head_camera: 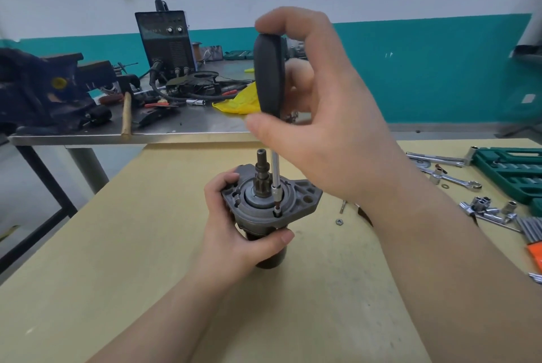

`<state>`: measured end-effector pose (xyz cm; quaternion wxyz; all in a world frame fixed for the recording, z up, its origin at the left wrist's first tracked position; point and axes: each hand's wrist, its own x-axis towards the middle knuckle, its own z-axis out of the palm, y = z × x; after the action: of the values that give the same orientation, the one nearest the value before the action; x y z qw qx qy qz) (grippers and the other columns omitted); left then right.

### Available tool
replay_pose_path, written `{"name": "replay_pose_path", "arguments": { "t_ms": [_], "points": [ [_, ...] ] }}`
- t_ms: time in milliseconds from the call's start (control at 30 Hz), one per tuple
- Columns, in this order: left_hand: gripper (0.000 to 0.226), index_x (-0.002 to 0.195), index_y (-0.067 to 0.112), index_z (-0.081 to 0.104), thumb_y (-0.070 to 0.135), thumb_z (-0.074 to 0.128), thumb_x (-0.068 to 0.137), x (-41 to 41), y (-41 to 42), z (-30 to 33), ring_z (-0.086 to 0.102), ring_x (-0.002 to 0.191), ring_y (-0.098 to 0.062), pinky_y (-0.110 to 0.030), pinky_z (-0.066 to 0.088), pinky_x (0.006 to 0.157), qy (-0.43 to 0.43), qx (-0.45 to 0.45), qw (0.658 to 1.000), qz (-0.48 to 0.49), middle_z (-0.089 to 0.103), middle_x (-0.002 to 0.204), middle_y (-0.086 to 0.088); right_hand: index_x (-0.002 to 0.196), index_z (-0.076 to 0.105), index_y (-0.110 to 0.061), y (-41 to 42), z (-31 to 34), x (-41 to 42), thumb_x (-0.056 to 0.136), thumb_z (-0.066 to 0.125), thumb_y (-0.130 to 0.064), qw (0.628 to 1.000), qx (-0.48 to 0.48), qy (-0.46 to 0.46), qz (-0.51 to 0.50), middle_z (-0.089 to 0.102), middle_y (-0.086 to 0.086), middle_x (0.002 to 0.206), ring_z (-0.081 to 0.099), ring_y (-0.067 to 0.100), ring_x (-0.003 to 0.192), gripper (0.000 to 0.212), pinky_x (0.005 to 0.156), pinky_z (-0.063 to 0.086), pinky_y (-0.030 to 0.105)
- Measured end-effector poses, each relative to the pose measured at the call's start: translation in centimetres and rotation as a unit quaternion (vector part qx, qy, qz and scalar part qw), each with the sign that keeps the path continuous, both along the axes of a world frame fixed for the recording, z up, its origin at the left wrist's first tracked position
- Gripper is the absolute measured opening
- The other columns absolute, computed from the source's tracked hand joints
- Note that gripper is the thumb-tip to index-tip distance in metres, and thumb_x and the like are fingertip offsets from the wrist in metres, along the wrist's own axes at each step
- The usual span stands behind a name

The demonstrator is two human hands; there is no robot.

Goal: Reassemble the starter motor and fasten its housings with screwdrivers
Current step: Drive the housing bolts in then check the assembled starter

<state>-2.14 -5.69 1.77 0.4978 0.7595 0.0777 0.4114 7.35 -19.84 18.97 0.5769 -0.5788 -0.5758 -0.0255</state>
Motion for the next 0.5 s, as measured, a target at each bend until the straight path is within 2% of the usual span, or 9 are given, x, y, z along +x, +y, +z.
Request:
{"name": "replay_pose_path", "arguments": {
  "t_ms": [133,233,367,500],
  "points": [
    [0.096,0.132,0.05,0.037,0.034,0.095,0.057,-0.1,0.1,-0.1,0.059,0.135,-0.015,-0.022,0.05,0.106,-0.002,0.005,1.0,-0.003,0.045,0.154,0.001,0.133,0.056,-0.023,0.4,0.8,0.1,0.097,0.061,-0.001,0.998,0.025,0.053,0.039,0.072,0.003,0.105,0.077,0.026,0.09,0.043,0.083,0.065,0.049],
    [0.097,0.133,0.05,0.037,0.034,0.095,0.057,-0.1,0.1,-0.1,0.059,0.135,-0.014,-0.026,0.051,0.108,0.005,0.0,1.0,-0.007,0.045,0.155,0.006,0.136,0.055,-0.022,0.5,0.4,0.1,0.099,0.058,0.002,0.996,0.043,0.054,0.052,0.07,0.003,0.111,0.078,0.022,0.089,0.044,0.082,0.066,0.048],
    [0.101,0.136,0.048,0.036,0.035,0.096,0.055,0.0,0.5,-0.2,0.062,0.132,-0.015,-0.04,0.049,0.108,0.013,-0.01,1.0,-0.002,0.048,0.152,0.005,0.145,0.05,-0.031,0.8,-0.2,0.2,0.094,0.076,-0.008,0.996,0.067,0.03,0.041,0.062,-0.01,0.101,0.07,0.02,0.084,0.062,0.075,0.065,0.049],
    [0.105,0.14,0.044,0.034,0.033,0.097,0.055,-0.1,0.8,-0.3,0.063,0.131,-0.016,-0.037,0.052,0.107,0.025,-0.009,1.0,-0.005,0.052,0.147,0.011,0.135,0.058,-0.04,1.0,-0.5,0.3,0.094,0.078,-0.019,0.996,0.083,0.036,0.014,0.063,-0.019,0.097,0.069,0.019,0.085,0.05,0.073,0.066,0.046]
  ]
}}
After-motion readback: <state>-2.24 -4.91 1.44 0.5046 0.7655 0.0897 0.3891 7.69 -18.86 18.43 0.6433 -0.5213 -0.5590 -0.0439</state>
